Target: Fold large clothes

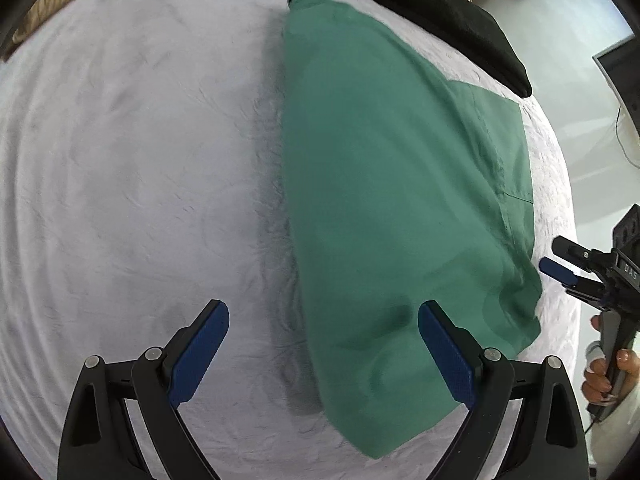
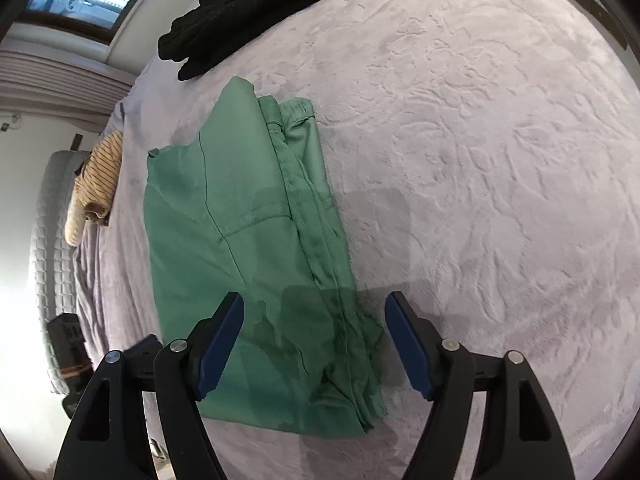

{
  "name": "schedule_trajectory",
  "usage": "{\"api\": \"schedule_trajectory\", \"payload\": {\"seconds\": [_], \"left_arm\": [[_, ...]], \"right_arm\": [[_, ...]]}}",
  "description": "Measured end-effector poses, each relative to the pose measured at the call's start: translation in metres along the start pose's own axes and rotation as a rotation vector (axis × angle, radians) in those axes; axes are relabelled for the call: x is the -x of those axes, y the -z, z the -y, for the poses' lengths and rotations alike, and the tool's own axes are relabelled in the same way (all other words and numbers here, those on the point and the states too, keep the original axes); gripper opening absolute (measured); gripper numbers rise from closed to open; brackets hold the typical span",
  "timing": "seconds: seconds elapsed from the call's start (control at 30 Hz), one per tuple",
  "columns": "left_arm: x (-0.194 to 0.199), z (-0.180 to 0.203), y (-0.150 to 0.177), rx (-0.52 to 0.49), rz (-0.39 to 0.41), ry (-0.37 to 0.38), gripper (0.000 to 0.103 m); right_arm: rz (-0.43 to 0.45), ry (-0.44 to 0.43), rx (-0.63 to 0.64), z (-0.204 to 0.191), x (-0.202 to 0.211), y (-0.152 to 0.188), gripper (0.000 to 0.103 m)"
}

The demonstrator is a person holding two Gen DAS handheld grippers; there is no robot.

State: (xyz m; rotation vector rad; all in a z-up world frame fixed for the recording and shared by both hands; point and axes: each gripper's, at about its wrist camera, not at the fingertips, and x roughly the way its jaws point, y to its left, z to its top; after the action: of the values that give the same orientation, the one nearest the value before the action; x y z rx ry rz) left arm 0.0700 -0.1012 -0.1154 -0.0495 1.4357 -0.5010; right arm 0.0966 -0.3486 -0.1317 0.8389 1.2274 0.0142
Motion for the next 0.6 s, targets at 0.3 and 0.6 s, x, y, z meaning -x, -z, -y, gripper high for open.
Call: {"api": "schedule_trajectory", "payload": {"seconds": [0.3,0.6], "left_arm": [[-0.02,0.006,-0.001,0.009,-0.045,0.027,0.096],[-0.039,0.008,-0.005,0.025,-0.079,0.084,0.096]], "right_arm": [[-0.037,-0.043,-0.021,-0.002,-0.029,-0.021,0.076],[-0.057,-0.106,-0.034,0.004,-0.055,-0.042,0.076]]}}
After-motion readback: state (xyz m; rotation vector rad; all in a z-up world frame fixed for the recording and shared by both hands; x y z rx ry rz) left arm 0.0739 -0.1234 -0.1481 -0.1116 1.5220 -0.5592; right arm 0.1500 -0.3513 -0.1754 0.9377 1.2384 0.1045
